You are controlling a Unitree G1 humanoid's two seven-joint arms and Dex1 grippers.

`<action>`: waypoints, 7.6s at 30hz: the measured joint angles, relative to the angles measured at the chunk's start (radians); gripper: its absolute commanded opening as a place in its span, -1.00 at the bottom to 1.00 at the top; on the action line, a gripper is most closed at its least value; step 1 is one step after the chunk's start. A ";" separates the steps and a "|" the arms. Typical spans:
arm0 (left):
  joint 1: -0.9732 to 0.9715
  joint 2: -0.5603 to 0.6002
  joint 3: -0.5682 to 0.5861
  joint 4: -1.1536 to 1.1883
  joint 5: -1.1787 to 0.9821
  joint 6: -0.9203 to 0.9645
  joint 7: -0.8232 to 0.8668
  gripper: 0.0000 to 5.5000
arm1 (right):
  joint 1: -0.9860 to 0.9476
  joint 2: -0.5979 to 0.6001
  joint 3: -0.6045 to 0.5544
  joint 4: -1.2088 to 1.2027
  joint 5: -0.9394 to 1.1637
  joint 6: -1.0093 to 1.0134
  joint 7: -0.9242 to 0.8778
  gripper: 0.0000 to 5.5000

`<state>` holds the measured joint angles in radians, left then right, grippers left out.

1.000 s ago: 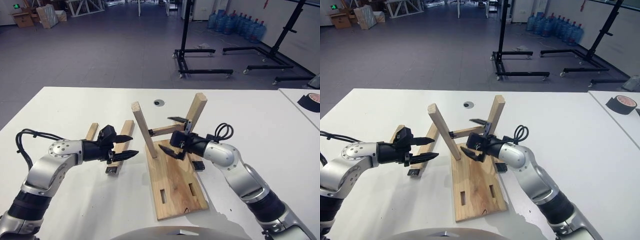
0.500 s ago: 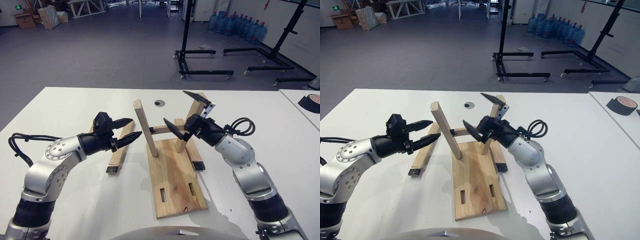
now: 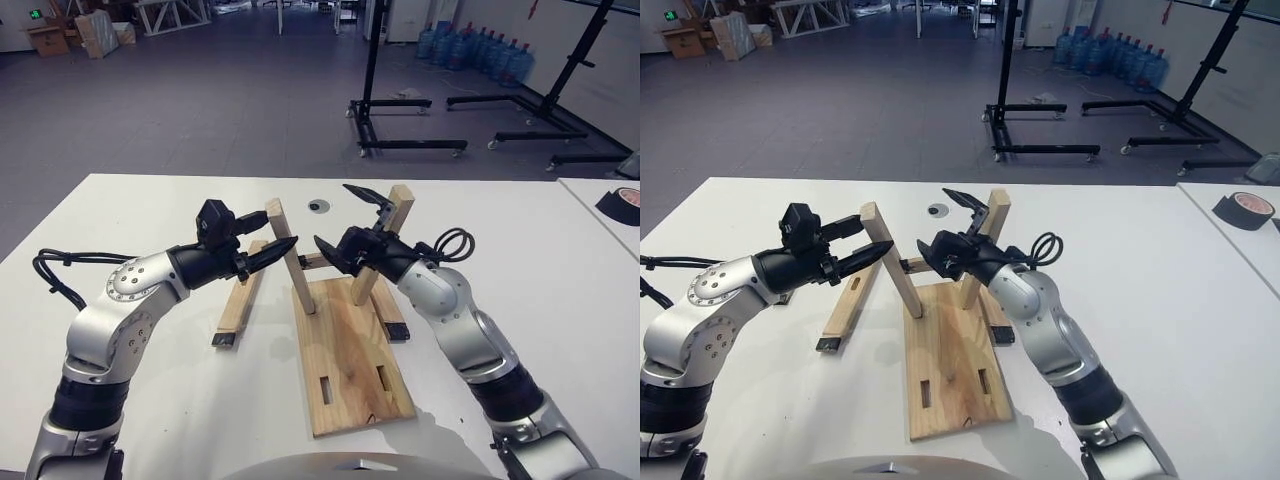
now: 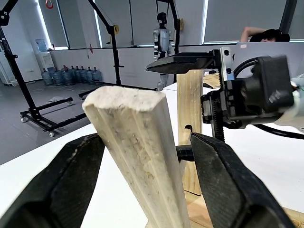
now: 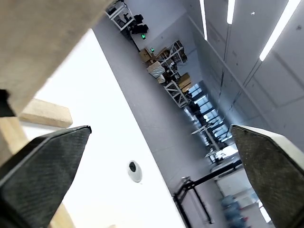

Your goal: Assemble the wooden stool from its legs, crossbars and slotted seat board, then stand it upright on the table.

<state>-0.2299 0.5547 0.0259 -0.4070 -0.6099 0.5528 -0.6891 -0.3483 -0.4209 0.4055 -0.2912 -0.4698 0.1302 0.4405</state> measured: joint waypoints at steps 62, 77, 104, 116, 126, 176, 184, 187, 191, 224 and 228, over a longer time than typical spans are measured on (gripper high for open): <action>-0.266 -0.122 -0.136 0.277 0.129 -0.125 -0.215 0.15 | 0.102 0.276 -0.255 -0.223 0.492 0.416 -0.215 0.96; -0.267 -0.119 -0.135 0.278 0.157 -0.127 -0.211 0.15 | 0.065 0.277 -0.321 -0.176 0.662 0.453 -0.194 0.96; -0.155 -0.116 -0.126 0.119 0.153 -0.124 -0.115 0.15 | 0.073 0.072 -0.141 -0.007 0.372 0.301 -0.150 0.96; -0.177 -0.098 -0.095 0.027 0.119 -0.102 -0.121 0.15 | 0.087 0.105 -0.192 0.002 0.401 0.299 -0.154 0.96; -0.208 -0.063 0.030 -0.046 0.022 -0.078 -0.083 0.15 | 0.099 0.157 -0.297 -0.010 0.490 0.319 -0.155 0.96; -0.127 -0.046 -0.227 0.219 0.095 0.184 -0.018 0.15 | 0.201 -0.032 -0.218 0.201 0.417 0.108 0.057 0.96; -0.088 -0.044 -0.168 0.173 0.103 0.144 -0.048 0.15 | 0.200 -0.047 -0.283 0.206 0.404 0.109 0.041 0.96; -0.071 -0.048 -0.128 0.128 0.081 0.125 -0.049 0.15 | 0.201 -0.043 -0.319 0.197 0.444 0.123 0.044 0.96; -0.026 -0.057 -0.044 0.051 0.012 0.122 -0.046 0.15 | 0.207 -0.012 -0.372 0.168 0.519 0.154 0.043 0.96; 0.102 -0.102 0.180 0.667 0.399 -0.117 0.307 0.05 | 0.358 0.197 -0.409 0.007 0.629 0.155 -0.136 0.20; 0.120 -0.094 0.182 0.668 0.400 -0.116 0.309 -0.16 | 0.359 0.193 -0.410 -0.001 0.631 0.175 -0.137 0.20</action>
<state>-0.1094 0.4611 0.2082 0.2612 -0.2096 0.4368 -0.3804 0.0104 -0.2283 -0.0048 -0.2917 0.1616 0.3055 0.3033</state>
